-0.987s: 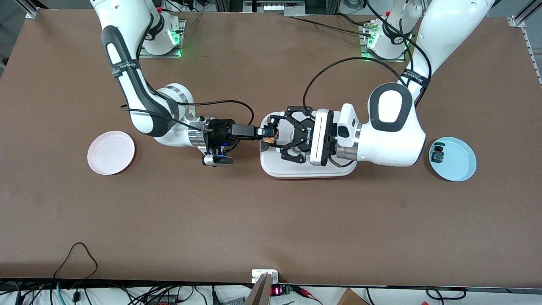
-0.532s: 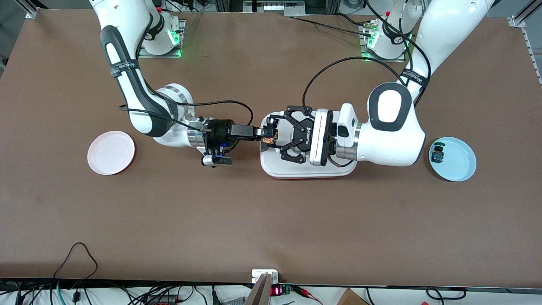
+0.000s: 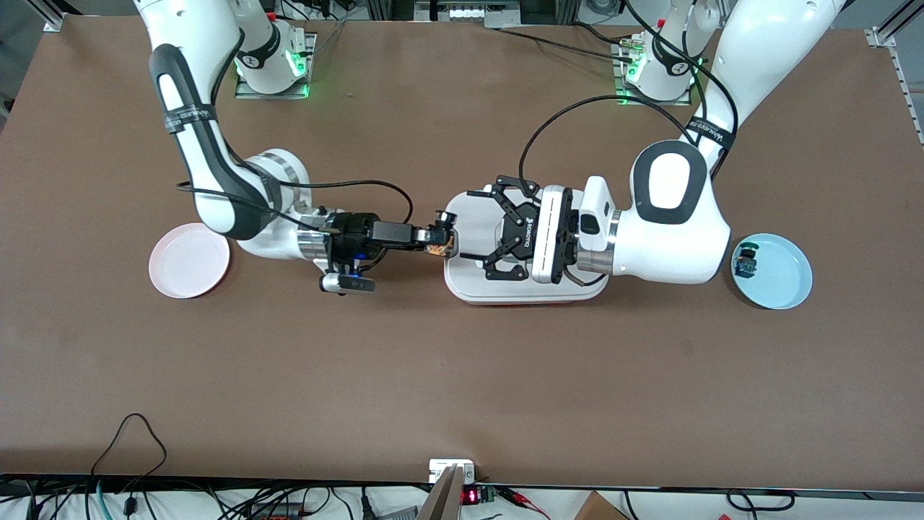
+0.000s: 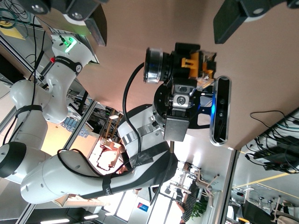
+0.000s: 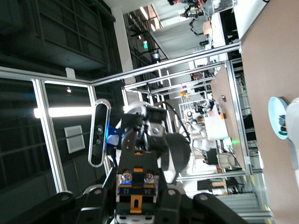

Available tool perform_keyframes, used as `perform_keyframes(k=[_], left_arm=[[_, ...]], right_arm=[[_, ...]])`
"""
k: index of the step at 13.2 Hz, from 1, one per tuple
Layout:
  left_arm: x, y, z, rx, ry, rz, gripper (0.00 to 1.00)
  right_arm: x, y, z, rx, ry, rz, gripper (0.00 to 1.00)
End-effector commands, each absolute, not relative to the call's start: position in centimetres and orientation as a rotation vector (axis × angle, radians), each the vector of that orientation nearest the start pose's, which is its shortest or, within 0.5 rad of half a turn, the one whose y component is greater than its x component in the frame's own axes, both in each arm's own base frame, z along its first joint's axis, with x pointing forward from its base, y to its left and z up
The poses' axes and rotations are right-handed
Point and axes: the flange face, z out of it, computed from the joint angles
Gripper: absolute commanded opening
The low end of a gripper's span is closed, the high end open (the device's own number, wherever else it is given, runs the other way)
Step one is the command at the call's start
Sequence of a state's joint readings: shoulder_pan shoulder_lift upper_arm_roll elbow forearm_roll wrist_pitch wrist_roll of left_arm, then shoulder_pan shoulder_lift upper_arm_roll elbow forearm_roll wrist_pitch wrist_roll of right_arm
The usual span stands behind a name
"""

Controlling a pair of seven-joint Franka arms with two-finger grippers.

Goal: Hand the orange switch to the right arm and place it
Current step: 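Open the left gripper while the right gripper pulls the switch away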

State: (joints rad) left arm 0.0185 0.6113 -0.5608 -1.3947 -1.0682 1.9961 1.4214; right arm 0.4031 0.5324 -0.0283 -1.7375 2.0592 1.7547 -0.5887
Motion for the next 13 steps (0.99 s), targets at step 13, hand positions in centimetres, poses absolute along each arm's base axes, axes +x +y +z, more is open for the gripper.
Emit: perform_keyframes(k=[13], left_arm=[[62.4,-20.8,44.4,2.087,-1.336,-0.237,1.00]], right_arm=[[64.0,7.2,40.4,-2.333,-0.350,0.444,0.00]])
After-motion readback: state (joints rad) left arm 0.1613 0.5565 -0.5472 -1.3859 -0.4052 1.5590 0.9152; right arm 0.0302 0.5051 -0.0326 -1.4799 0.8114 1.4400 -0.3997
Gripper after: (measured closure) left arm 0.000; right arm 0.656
